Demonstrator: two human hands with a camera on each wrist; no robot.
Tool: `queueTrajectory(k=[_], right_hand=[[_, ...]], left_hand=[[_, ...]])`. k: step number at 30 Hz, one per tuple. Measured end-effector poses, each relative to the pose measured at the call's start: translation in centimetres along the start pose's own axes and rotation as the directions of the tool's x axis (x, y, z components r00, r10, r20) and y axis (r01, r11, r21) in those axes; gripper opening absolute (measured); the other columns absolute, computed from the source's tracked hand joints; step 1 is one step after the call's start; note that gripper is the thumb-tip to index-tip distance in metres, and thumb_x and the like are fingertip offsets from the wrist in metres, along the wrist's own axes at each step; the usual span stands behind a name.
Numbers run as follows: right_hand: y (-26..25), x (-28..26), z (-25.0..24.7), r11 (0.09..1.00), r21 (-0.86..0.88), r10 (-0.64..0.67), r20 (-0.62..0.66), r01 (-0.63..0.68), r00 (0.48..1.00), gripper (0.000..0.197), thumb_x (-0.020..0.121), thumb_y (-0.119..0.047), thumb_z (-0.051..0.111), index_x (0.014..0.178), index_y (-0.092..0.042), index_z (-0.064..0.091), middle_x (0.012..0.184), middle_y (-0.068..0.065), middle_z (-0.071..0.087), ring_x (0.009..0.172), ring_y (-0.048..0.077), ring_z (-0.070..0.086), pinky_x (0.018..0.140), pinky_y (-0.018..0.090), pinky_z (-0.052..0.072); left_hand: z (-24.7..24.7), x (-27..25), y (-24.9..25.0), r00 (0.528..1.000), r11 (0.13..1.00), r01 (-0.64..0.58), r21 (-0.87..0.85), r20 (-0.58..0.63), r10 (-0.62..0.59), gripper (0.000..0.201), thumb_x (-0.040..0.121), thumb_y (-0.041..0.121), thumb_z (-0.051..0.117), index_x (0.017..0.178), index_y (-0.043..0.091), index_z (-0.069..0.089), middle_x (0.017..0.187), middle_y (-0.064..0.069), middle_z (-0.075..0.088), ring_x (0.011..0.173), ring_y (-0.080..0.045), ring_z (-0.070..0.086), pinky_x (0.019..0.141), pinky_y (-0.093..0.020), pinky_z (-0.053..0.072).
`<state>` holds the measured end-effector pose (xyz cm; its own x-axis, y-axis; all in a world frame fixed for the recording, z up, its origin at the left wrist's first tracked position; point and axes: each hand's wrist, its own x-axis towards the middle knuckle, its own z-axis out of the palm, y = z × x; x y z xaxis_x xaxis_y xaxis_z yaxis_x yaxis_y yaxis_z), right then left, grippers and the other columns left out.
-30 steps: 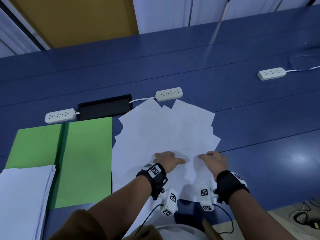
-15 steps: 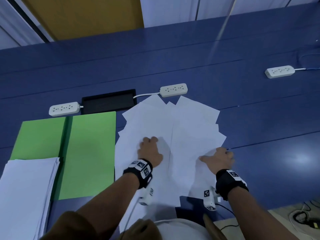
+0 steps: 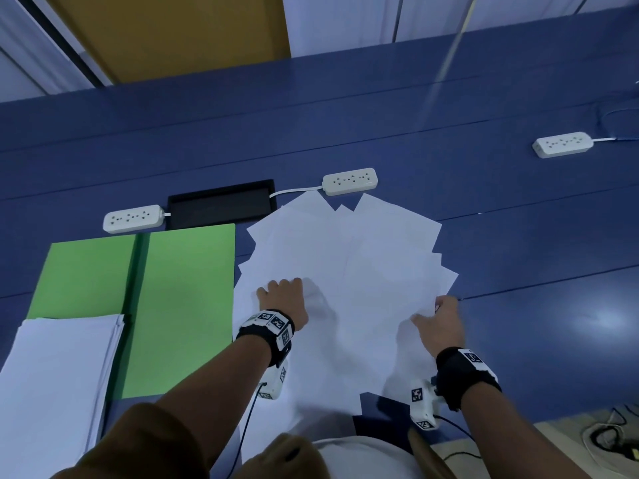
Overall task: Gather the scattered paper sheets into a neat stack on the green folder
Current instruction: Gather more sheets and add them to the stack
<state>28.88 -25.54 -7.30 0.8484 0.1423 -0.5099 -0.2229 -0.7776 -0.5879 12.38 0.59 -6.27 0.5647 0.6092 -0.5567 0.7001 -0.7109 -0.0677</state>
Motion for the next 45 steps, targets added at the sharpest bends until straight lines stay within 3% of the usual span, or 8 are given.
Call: queueTrajectory(k=[6, 13, 22, 30, 34, 38, 41, 45], right_hand=[[-0.5, -0.6, -0.9, 0.992, 0.045, -0.111, -0.112, 0.116, 0.988, 0.019, 0.099, -0.019, 0.066, 0.115, -0.011, 0.063, 0.116, 0.012, 0.057, 0.098, 0.024, 0.051, 0.087, 0.031, 0.039], [-2.6, -2.0, -5.1, 0.891, 0.308, -0.255, -0.267, 0.333, 0.929, 0.010, 0.104, -0.024, 0.062, 0.107, -0.017, 0.056, 0.098, -0.002, 0.065, 0.086, 0.018, 0.060, 0.081, 0.036, 0.047], [-9.2, -7.5, -4.7, 0.621, 0.549, -0.481, -0.297, 0.560, 0.825, 0.032, 0.106, -0.012, 0.060, 0.101, -0.043, 0.058, 0.111, -0.002, 0.069, 0.101, 0.008, 0.064, 0.090, 0.025, 0.051], [-11.4, -12.7, 0.0, 0.742, 0.516, -0.616, 0.275, 0.428, 0.738, 0.014, 0.105, -0.033, 0.060, 0.108, -0.020, 0.057, 0.101, 0.010, 0.069, 0.088, 0.033, 0.063, 0.082, 0.059, 0.052], [-12.0, -13.9, -0.9, 0.794, 0.569, -0.518, 0.449, 0.214, 0.728, 0.029, 0.109, -0.012, 0.050, 0.087, -0.027, 0.060, 0.086, -0.005, 0.066, 0.079, 0.016, 0.059, 0.070, 0.029, 0.049], [-10.3, -13.7, -1.8, 0.806, 0.565, -0.511, 0.514, 0.176, 0.689, 0.035, 0.108, -0.054, 0.050, 0.138, -0.037, 0.058, 0.143, -0.017, 0.062, 0.138, 0.012, 0.055, 0.116, 0.040, 0.043], [-10.5, -14.4, -2.6, 0.791, 0.518, -0.579, 0.464, 0.325, 0.670, 0.042, 0.103, -0.029, 0.064, 0.143, -0.036, 0.052, 0.140, -0.025, 0.063, 0.133, -0.001, 0.058, 0.107, 0.022, 0.049], [-10.5, -14.3, -3.3, 0.789, 0.475, -0.590, 0.409, 0.389, 0.696, 0.033, 0.107, -0.012, 0.058, 0.137, -0.022, 0.063, 0.135, -0.007, 0.071, 0.130, 0.013, 0.064, 0.108, 0.033, 0.052]], left_hand=[[1.1, -1.1, -0.9, 0.995, 0.998, -0.060, 0.001, -0.081, 0.060, 0.042, 0.088, 0.044, 0.066, 0.123, 0.027, 0.052, 0.124, -0.003, 0.049, 0.118, -0.029, 0.046, 0.102, -0.046, 0.036], [-1.0, -4.1, -2.9, 0.964, 0.959, -0.233, -0.163, -0.172, 0.205, 0.041, 0.086, 0.011, 0.053, 0.123, 0.027, 0.047, 0.094, 0.010, 0.062, 0.101, -0.019, 0.058, 0.109, -0.043, 0.023], [-8.6, -11.5, -4.6, 0.726, 0.627, -0.687, -0.366, -0.327, 0.605, 0.047, 0.066, 0.004, 0.035, 0.087, 0.031, 0.066, 0.090, 0.005, 0.071, 0.096, -0.009, 0.061, 0.115, -0.020, 0.016], [-12.2, -12.3, -4.4, 0.692, 0.522, -0.714, -0.468, -0.588, 0.420, 0.014, 0.090, 0.018, 0.066, 0.093, 0.031, 0.065, 0.093, 0.016, 0.069, 0.096, -0.009, 0.061, 0.108, -0.038, 0.036], [-11.7, -11.9, -3.9, 0.678, 0.537, -0.704, -0.465, -0.664, 0.315, 0.020, 0.092, 0.017, 0.070, 0.099, 0.034, 0.062, 0.099, 0.028, 0.064, 0.097, 0.008, 0.053, 0.108, -0.035, 0.032], [-10.9, -11.4, -2.1, 0.684, 0.585, -0.664, -0.466, -0.695, 0.223, 0.018, 0.094, 0.020, 0.068, 0.105, 0.034, 0.063, 0.089, 0.030, 0.061, 0.091, 0.004, 0.052, 0.108, -0.040, 0.034], [-10.5, -11.3, -0.3, 0.664, 0.595, -0.654, -0.467, -0.731, 0.156, 0.018, 0.096, 0.021, 0.065, 0.111, 0.032, 0.064, 0.096, 0.022, 0.065, 0.095, 0.000, 0.053, 0.105, -0.040, 0.035], [-9.1, -11.0, -0.6, 0.627, 0.582, -0.613, -0.534, -0.777, -0.054, 0.052, 0.091, 0.035, 0.073, 0.139, 0.030, 0.052, 0.138, 0.012, 0.053, 0.133, -0.011, 0.046, 0.110, -0.037, 0.032]])
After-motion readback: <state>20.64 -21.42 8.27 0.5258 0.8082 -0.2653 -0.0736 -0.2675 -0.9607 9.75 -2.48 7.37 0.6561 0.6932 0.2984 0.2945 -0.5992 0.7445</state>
